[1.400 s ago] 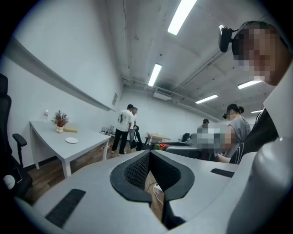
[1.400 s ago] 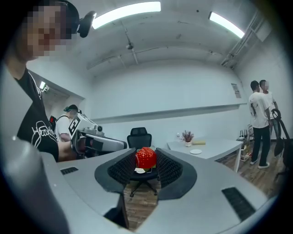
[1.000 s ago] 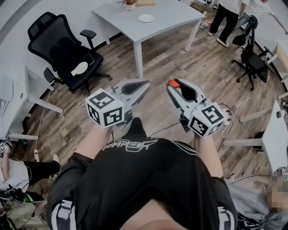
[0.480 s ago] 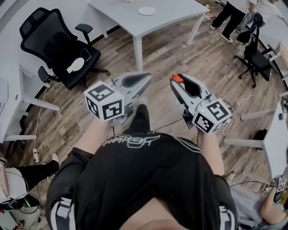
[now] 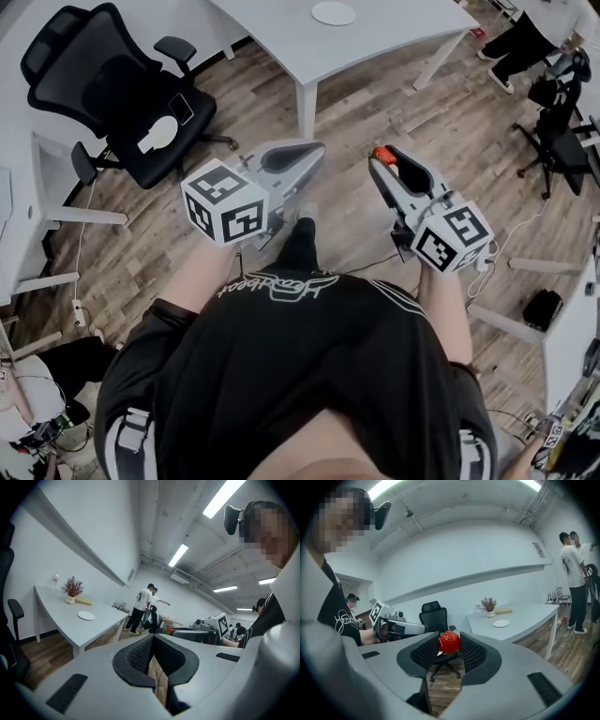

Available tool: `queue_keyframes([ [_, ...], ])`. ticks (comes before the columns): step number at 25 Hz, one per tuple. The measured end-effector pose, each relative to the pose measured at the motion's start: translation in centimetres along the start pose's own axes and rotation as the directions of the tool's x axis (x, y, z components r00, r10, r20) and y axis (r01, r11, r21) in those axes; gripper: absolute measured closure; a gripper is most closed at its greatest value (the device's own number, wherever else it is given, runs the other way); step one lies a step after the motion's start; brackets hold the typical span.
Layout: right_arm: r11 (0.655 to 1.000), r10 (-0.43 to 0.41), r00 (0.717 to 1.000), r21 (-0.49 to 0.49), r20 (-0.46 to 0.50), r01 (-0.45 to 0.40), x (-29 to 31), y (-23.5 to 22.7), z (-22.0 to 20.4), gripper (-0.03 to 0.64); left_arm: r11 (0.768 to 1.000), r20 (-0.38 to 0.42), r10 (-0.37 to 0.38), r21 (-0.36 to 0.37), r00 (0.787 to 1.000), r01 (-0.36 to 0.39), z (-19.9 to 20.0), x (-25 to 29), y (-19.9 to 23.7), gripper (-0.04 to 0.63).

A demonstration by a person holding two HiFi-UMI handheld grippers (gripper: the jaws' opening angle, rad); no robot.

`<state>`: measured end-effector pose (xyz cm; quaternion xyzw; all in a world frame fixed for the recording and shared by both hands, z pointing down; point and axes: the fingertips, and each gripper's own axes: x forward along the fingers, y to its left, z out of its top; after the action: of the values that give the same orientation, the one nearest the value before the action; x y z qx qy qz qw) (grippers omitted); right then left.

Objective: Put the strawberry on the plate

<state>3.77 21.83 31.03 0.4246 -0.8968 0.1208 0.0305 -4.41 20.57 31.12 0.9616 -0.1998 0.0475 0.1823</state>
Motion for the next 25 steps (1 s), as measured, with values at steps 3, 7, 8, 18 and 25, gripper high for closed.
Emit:
queue_keyframes([
  [3, 1.0, 0.004, 1.0, 0.02, -0.025, -0.003, 5.7, -4.1, 1.0, 0.486, 0.999, -0.018, 0.023, -0.033, 1.0, -0.024, 1.7, 1.9, 6.6, 0.588],
  [7, 0.999, 0.009, 0.998, 0.037, -0.065, -0.007, 12.7, -9.7, 2.1, 0.486, 0.996, -0.015, 0.042, -0.076, 0.999, -0.043, 4.8, 4.6, 15.0, 0.589],
  [8, 0.999, 0.006, 0.998, 0.045, -0.069, -0.003, 14.0, -11.1, 2.5, 0.486, 0.996, -0.017, 0.045, -0.075, 0.999, -0.046, 5.5, 5.5, 16.7, 0.588],
  [18, 0.997, -0.043, 0.998, 0.057, -0.044, 0.045, 21.0, -20.6, 6.4, 0.486, 0.998, -0.039, 0.025, -0.05, 0.999, -0.027, 10.7, 11.9, 26.0, 0.589],
  [25, 0.997, -0.063, 0.998, 0.034, -0.021, 0.063, 21.6, -21.7, 7.8, 0.486, 1.0, -0.035, 0.003, -0.022, 0.999, -0.004, 12.6, 13.4, 27.5, 0.588],
])
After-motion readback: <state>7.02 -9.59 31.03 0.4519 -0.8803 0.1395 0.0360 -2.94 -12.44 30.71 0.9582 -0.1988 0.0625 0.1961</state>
